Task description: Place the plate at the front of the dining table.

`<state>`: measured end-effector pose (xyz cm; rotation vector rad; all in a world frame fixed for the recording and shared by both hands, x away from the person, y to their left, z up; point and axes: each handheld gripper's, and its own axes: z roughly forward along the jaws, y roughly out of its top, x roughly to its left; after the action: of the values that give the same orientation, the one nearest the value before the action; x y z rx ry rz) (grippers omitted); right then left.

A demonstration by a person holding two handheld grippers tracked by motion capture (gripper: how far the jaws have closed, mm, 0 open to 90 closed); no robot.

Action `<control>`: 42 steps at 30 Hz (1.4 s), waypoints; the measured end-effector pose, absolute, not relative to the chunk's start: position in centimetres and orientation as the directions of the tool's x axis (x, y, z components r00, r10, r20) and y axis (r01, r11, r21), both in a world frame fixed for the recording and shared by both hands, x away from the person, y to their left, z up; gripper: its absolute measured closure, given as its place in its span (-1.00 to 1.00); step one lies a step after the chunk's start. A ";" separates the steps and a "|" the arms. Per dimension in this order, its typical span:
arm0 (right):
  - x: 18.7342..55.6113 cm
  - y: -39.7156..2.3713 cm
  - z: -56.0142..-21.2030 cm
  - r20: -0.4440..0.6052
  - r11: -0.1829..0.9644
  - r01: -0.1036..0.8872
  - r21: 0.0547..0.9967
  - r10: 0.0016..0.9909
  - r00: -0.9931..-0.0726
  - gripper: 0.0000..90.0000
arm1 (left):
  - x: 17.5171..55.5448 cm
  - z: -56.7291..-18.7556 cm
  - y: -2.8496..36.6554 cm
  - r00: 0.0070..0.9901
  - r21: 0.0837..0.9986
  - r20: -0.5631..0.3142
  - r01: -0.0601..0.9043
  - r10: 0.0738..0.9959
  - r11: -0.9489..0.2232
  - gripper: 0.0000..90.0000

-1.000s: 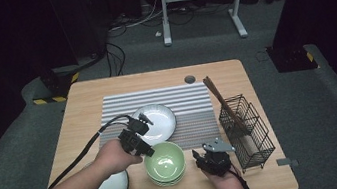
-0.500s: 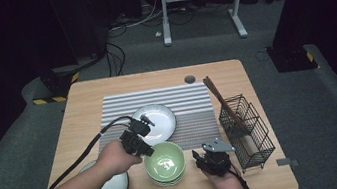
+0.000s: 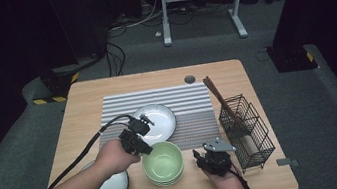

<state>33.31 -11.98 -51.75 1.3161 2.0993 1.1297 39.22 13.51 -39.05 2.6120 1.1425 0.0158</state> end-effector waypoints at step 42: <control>33.6 -12.3 -51.8 0.083 0.211 0.554 0.805 0.885 -0.459 0.14 | 39.2 -38.8 13.5 0.654 0.295 -0.117 0.742 0.747 -0.603 0.70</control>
<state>33.57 -12.25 -51.82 1.3355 2.0959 1.1342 39.19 13.53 -38.81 2.5569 1.1880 0.0259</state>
